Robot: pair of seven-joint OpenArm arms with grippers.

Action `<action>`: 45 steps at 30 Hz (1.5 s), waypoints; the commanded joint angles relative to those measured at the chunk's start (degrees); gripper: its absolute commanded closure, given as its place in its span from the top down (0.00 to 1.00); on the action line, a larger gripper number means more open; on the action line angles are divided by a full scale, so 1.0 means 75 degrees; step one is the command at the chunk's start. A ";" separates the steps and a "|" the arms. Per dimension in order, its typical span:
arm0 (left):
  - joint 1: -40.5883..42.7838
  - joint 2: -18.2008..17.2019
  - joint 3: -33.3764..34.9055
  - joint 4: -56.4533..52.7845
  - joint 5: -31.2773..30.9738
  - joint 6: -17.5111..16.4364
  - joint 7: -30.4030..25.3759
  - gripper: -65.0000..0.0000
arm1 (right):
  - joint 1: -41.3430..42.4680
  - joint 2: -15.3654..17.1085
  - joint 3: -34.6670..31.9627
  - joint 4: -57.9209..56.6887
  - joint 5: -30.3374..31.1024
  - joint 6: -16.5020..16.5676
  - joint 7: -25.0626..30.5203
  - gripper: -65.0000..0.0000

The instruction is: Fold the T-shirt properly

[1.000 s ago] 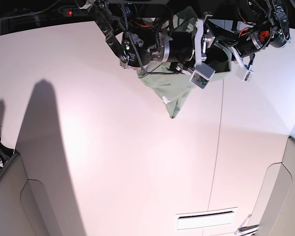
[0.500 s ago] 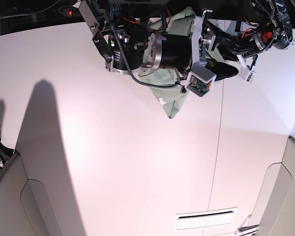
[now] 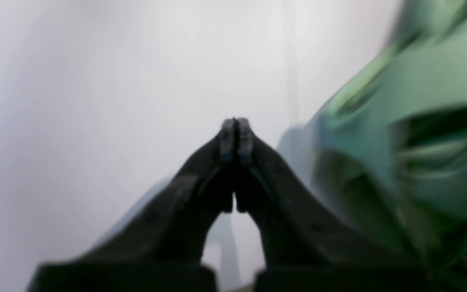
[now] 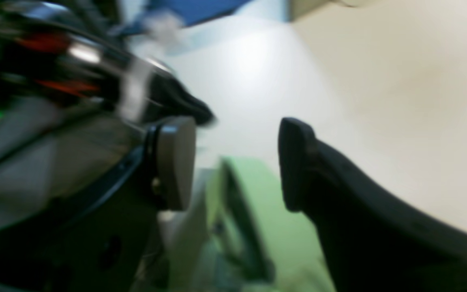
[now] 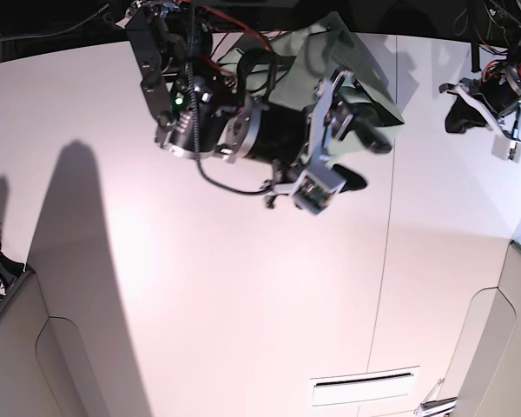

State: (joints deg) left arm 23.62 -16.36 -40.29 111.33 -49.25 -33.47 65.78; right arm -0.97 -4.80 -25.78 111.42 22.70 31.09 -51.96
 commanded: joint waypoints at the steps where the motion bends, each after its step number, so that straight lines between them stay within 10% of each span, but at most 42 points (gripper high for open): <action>1: -0.0015 -0.0119 -0.0122 0.0309 -0.0318 -0.0029 -0.0087 0.00 | 0.0111 -0.0099 0.0187 0.0128 -0.0009 0.0020 0.0082 0.49; 8: -0.0017 0.0204 -0.0006 0.1093 -0.2084 -0.0752 0.0096 0.00 | 0.0102 0.0289 0.1699 0.0111 -0.0306 -0.0178 -0.0012 0.45; 13: -0.0254 0.0536 0.1110 0.1046 -0.2031 -0.0845 0.0085 0.00 | 0.0099 0.0944 0.2299 0.0111 0.0842 -0.0172 -0.1180 0.00; 17: -0.0781 0.0551 0.2311 0.0930 -0.1102 -0.0810 -0.0224 0.00 | -0.0093 0.1218 0.2328 0.0111 0.2072 -0.0163 -0.1789 0.00; 27: -0.1524 0.0551 0.4127 -0.0119 0.0560 -0.0361 -0.0909 0.00 | -0.1011 0.1209 0.2320 -0.0382 0.2148 0.0032 -0.1789 0.00; 45: -0.1757 0.0545 0.4328 -0.1466 0.2527 -0.0160 -0.1512 0.00 | -0.1125 0.1215 0.2320 -0.2801 0.2573 0.0114 -0.2573 0.00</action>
State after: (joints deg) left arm 10.92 -11.77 -7.62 99.74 -30.81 -34.98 54.98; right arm -9.52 4.25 -8.36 90.08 42.92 31.77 -69.32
